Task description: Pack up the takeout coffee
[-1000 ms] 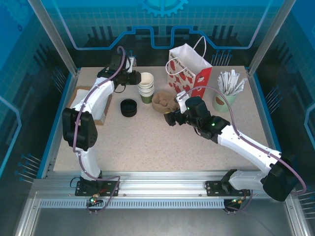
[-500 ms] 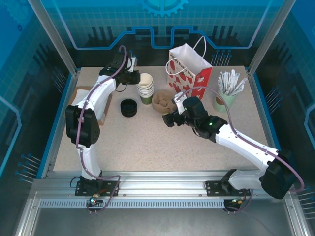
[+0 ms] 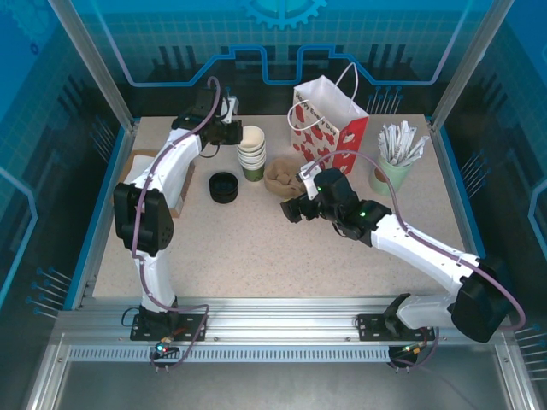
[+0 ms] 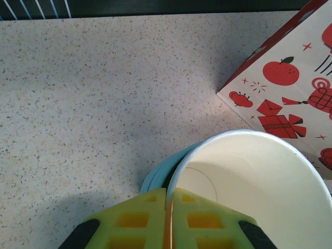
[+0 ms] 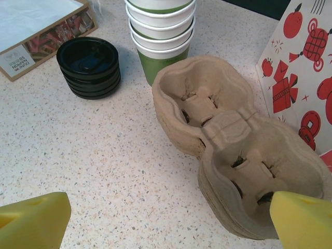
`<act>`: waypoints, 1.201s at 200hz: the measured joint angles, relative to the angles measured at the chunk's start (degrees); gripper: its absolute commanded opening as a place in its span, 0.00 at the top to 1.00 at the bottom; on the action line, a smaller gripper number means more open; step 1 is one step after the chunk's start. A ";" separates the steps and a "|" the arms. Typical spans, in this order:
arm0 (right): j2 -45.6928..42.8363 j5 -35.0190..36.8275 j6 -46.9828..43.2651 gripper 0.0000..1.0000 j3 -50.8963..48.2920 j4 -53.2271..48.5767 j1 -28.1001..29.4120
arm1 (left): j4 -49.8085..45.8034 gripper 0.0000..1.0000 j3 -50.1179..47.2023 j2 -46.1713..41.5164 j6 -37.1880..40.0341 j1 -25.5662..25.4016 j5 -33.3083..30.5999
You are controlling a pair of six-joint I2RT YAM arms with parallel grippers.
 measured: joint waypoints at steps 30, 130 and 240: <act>0.55 0.02 0.00 0.00 0.94 -0.55 0.07 | -0.76 0.91 1.99 0.00 0.00 -0.17 -0.20; -1.92 0.92 -1.14 0.00 6.32 -6.49 0.31 | -3.89 0.92 5.90 -10.12 0.00 -2.03 -1.51; -10.71 2.86 -2.10 0.00 3.13 -14.47 -6.38 | 7.15 0.91 -44.78 -42.82 -6.38 -22.10 -8.81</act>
